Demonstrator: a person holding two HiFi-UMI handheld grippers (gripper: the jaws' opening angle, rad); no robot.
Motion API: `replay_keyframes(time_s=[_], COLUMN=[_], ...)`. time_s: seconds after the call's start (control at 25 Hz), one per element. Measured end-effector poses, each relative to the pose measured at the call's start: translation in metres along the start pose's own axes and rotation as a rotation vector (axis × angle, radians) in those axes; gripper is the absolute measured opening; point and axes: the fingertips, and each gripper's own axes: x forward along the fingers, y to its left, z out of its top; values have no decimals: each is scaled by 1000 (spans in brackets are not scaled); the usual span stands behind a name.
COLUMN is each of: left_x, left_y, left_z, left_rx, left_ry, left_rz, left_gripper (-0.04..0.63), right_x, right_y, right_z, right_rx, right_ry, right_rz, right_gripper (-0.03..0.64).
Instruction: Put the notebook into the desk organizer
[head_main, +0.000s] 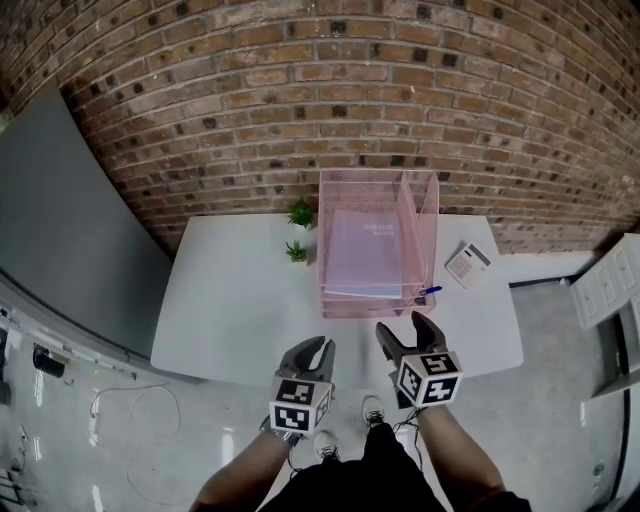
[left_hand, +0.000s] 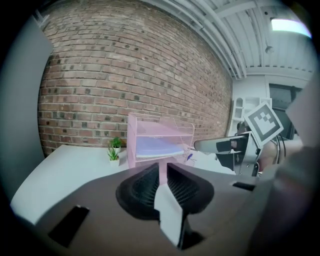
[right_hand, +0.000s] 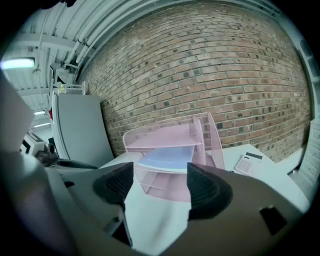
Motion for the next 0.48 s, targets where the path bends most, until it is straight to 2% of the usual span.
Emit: replay_keyframes(time_s=[0.04,0.08,0.2,0.24,0.48], left_x=[-5,-9,-19,-21,-37], left_y=[-3,-7,-19,-24,-61], left_z=[-2,-4,-9,-12,-20], left_rx=[5,8,12,12,12], left_ry=[1,4,7,11,9], left_rz=[-10,-22,-58,-69,-116], left_gripper=[35,23,8,6,6], right_x=[-8,-16,-42,-50,-94], right_y=[7,14,30,34,39], right_z=[0,0,0,0,-3], right_rx=[4,6,8,8,-10], right_ry=[-10,-20,-51,-60,-84], right_rz=[20,37,76,89,145], right_gripper=[319,273,45,5,3])
